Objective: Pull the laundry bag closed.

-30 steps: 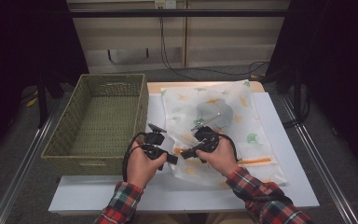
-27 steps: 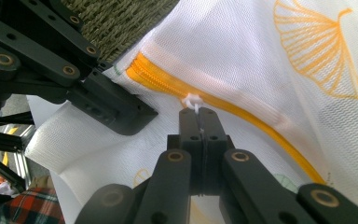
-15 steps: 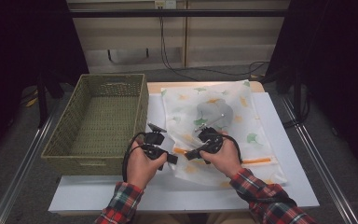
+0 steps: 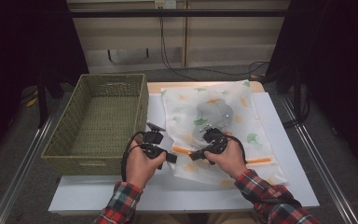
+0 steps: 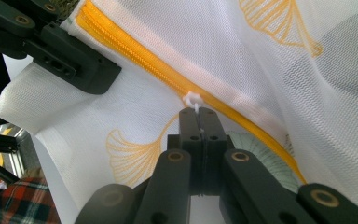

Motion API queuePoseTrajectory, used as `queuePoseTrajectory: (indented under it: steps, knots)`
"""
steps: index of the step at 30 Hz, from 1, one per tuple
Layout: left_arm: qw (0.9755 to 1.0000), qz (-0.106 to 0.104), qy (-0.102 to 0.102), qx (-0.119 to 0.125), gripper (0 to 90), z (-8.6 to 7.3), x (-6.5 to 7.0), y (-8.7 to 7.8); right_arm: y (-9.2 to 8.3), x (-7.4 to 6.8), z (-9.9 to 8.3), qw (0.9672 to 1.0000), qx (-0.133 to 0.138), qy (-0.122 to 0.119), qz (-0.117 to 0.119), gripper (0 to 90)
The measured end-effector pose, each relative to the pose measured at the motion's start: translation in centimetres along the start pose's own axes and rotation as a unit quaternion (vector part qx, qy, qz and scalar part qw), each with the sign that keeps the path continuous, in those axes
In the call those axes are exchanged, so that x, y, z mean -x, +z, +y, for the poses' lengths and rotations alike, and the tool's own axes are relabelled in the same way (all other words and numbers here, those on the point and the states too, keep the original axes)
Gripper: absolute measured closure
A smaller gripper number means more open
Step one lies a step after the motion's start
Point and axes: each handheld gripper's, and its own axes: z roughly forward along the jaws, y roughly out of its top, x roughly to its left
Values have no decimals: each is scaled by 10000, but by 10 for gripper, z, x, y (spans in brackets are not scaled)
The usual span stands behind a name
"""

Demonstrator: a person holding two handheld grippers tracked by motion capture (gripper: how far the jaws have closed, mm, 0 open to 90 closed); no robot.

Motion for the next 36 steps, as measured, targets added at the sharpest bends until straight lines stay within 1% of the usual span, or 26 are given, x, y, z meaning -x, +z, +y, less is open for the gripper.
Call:
queuePoseTrajectory:
  steps: [1, 2, 3, 5, 7, 10, 11, 13, 15, 16, 18, 19, 20, 23, 24, 25, 26, 27, 28, 30, 31, 32, 33, 34, 35, 36]
  knots:
    - [9999, 17, 114, -75, 886, 0, -1, -1, -1, 0, 0, 10000, -5, 5, 13, 900]
    - [9999, 4, 126, -92, 885, 0, -1, -1, -1, 0, 0, 10000, -14, 0, -1, 900]
    - [9999, 0, 116, -93, 886, 0, -2, -2, -1, 1, 0, 10000, -18, -20, -11, 900]
    - [10000, 13, 63, -42, 886, 0, -2, -1, -2, 3, -1, 10000, 5, 16, -16, 900]
    - [10000, 27, 65, -40, 886, 0, -2, -1, -3, 5, -2, 10000, -20, -2, -18, 900]
    - [10000, 59, 53, -29, 886, 0, -2, -1, -4, 7, -4, 10000, 6, 51, -53, 900]
    - [10000, 41, 53, -39, 886, 0, -2, -1, -4, 8, -5, 10000, -18, 12, -48, 900]
    - [10000, 55, 50, -36, 886, 0, -2, -1, -5, 8, -6, 10000, -3, 61, -76, 900]
    - [10000, 3, 39, -42, 886, 0, -2, -2, -6, 9, -6, 10000, -19, 36, -80, 900]
    - [10000, 33, 19, -15, 886, 0, -2, -1, -6, 10, -7, 10000, -14, 28, -83, 900]
    - [9999, -4, 75, -78, 886, 0, -4, -2, -7, 10, -7, 9999, -29, 68, -94, 900]
    - [9999, -8, 63, -79, 886, 0, -3, -2, -7, 11, -7, 9999, -15, 44, -101, 900]
    - [10000, 13, 1, -29, 886, 0, -3, -1, -7, 11, -8, 9999, -37, 85, -122, 900]
    - [10000, 15, 53, -69, 886, 0, -3, -2, -8, 12, -8, 9999, -33, 64, -88, 900]
    - [10000, 24, 9, -37, 886, 0, -3, -2, -8, 12, -8, 9999, -42, 68, -97, 900]
    - [9999, 31, 102, -95, 886, 1, -4, -3, -8, 11, -8, 9999, -54, 69, -123, 900]
    - [9999, 49, 95, -81, 886, 1, -4, -4, -8, 11, -9, 9998, -66, 46, -158, 900]
    - [10000, 16, -7, -28, 886, 1, -3, -4, -8, 12, -9, 9999, -62, 48, -147, 900]
    - [10000, 6, 54, -56, 886, 1, -3, -5, -8, 13, -9, 9999, -28, 94, -128, 900]
    - [10000, 23, 65, -43, 886, 1, -2, -4, -10, 14, -10, 9999, -10, 146, -63, 900]
    - [10000, 1, 21, -34, 886, 1, -2, -4, -10, 14, -10, 9999, -30, 134, -79, 900]
    - [10000, 1, 21, -34, 886, 1, -2, -4, -10, 15, -10, 9999, -24, 118, -69, 900]
    - [10000, -19, -37, -3, 886, 1, -1, -4, -11, 15, -11, 9999, -29, 95, -84, 900]
    - [10000, -23, -21, -11, 886, 1, -2, -4, -11, 15, -11, 9999, -6, 100, -76, 900]
    - [9999, -3, 78, -85, 886, 1, -3, -4, -11, 15, -11, 9999, -11, 99, -72, 900]
    - [9999, -2, 72, -94, 886, 1, -3, -4, -11, 15, -11, 9999, -16, 102, -70, 900]
